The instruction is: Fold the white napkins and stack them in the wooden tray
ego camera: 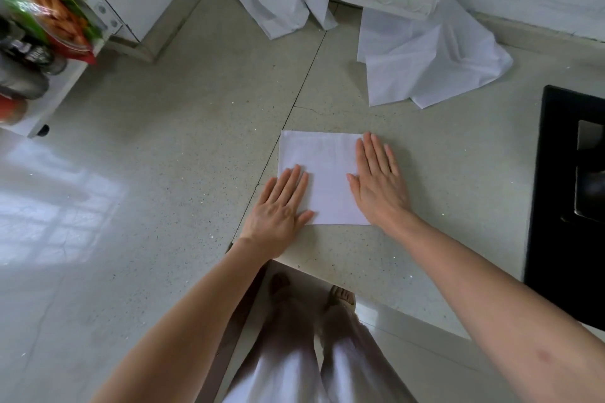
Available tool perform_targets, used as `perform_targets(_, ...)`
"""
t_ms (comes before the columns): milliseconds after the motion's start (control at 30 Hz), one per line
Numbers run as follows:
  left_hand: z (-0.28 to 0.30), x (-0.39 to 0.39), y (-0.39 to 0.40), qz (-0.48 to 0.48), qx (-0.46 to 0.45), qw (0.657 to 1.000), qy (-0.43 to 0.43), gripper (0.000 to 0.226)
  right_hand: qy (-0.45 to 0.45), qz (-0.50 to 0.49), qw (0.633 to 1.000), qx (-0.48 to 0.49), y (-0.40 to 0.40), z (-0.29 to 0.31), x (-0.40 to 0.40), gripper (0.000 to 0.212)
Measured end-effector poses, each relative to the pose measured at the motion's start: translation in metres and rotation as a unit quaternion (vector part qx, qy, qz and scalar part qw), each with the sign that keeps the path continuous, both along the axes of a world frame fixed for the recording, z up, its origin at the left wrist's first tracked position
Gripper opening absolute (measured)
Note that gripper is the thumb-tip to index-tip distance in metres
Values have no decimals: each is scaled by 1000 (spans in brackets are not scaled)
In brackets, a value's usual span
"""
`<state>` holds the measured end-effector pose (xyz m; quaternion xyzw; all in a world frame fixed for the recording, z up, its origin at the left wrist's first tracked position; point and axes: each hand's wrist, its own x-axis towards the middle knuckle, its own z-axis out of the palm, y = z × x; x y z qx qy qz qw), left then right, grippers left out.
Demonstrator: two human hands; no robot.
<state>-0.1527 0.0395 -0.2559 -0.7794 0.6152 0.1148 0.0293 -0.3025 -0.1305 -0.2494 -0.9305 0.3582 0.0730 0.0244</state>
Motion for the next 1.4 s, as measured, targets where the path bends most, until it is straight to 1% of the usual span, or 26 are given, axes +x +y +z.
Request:
perform_targets(33,2,1,1,-4,8,1000,-1,71,0,38,999,19,3,5,-6,67)
perform_targets(100,5,2,-1,-8,24,1000,6,73,7,133,987,94,17,16,-22,72)
perform_targets(167,9,2,-3,-10,35,999,16,77,10,207,971,120,33,25,-38,75)
perform_targets(233,15,5,-5,-25,48,999,9,83,19,226,967,119,36,26,-44,69)
perform_targets(300,21,8,-5,-47,65,997,-1,85,8,223,967,125,29,28,-42,60)
perform_targets(367,28,7,-6,-61,90,994,0,85,2,222,965,137,20,32,-39,67)
perform_targets(433,35,3,-9,-63,110,992,-11,88,-23,203,966,161,17,35,-37,71)
perform_targets(500,38,2,-11,-59,106,992,-11,89,-64,162,968,180,19,38,-33,61)
perform_targets(533,39,3,-11,-50,98,994,20,89,-77,120,970,197,20,41,-31,53)
perform_targets(600,47,9,-7,-21,77,987,137,80,-115,24,967,227,17,48,-27,36)
perform_targets(667,57,19,-4,29,44,968,244,55,-142,-41,954,261,11,55,-25,21)
perform_targets(733,66,26,-5,102,-22,942,318,17,-148,-88,945,276,4,59,-20,28)
perform_targets(767,67,29,-10,134,-50,937,320,12,-150,-111,944,272,1,59,-16,31)
perform_targets(800,68,31,-15,159,-60,939,298,19,-151,-130,945,261,-1,57,-12,33)
perform_targets(833,68,31,-21,178,-51,945,270,24,-145,-146,946,249,-1,56,-8,34)
perform_targets(900,66,30,-33,206,-41,954,215,33,-135,-173,949,225,-2,49,0,31)
perform_targets(967,60,28,-42,224,-46,957,178,37,-129,-199,947,217,-2,44,5,29)
perform_targets(1033,54,27,-49,244,-43,959,140,37,-126,-207,949,202,-4,44,9,37)
perform_targets(1100,52,27,-56,254,-26,962,92,37,-125,-186,959,172,-5,42,9,38)
perform_targets(1167,52,27,-66,259,4,964,53,37,-136,-170,965,146,-8,38,5,31)
perform_targets(1233,52,28,-75,257,32,965,28,37,-176,-192,953,153,-11,34,-1,19)
perform_targets(1300,53,28,-81,254,51,966,11,35,-200,-217,942,162,-13,33,-3,18)
perform_targets(1400,54,27,-87,256,70,964,-6,30,-187,-218,949,133,-13,32,1,19)
